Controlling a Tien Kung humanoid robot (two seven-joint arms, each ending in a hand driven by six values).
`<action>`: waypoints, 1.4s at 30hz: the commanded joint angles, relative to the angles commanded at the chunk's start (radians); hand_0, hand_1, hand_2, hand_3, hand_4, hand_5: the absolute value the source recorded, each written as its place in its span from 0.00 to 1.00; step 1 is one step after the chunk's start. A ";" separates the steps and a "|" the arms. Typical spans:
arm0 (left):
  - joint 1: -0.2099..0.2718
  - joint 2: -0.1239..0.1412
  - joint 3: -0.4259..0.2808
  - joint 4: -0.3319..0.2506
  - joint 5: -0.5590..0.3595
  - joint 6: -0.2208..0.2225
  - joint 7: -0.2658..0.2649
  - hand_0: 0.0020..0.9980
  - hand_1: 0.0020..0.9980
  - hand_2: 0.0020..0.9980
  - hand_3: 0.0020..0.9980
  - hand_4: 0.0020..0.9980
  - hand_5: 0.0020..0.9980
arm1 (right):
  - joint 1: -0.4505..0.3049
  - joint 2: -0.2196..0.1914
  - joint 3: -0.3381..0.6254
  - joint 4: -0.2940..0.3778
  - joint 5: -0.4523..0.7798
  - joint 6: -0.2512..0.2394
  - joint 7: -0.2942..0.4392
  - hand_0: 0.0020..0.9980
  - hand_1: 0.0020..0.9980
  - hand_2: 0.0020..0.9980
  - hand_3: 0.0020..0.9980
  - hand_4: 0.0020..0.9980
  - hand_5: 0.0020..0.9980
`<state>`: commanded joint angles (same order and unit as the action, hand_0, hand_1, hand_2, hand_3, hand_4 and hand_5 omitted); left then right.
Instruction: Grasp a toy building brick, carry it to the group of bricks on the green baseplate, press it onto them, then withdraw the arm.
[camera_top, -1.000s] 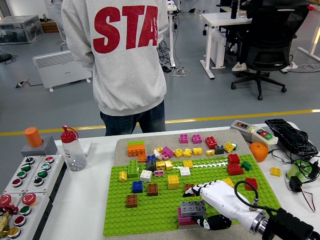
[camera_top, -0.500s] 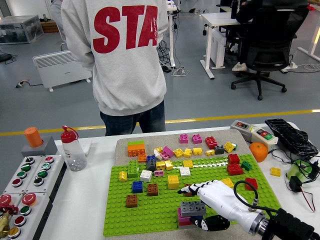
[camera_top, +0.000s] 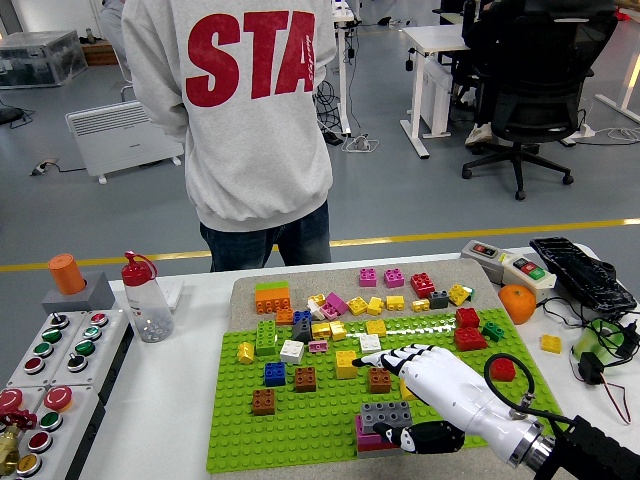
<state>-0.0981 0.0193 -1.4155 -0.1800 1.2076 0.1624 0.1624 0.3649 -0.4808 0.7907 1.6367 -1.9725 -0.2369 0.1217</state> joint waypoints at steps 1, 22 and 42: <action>0.000 0.000 0.000 0.000 0.001 0.000 0.000 0.66 0.68 0.71 0.58 0.30 1.00 | -0.002 -0.001 0.003 0.000 0.011 -0.012 0.018 0.69 0.73 0.76 0.79 0.75 0.25; 0.005 -0.001 -0.004 0.000 0.013 0.001 0.003 0.66 0.68 0.71 0.58 0.30 1.00 | 0.028 -0.024 -0.055 -0.023 0.034 0.023 0.051 0.53 0.59 0.58 0.55 0.39 0.19; 0.002 0.000 0.003 0.000 0.003 0.001 0.001 0.66 0.68 0.71 0.58 0.30 1.00 | 0.069 -0.035 -0.131 -0.046 0.021 -0.011 0.046 0.50 0.57 0.56 0.54 0.38 0.20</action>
<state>-0.0957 0.0191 -1.4127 -0.1800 1.2102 0.1632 0.1637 0.4339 -0.5160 0.6600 1.5905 -1.9512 -0.2481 0.1679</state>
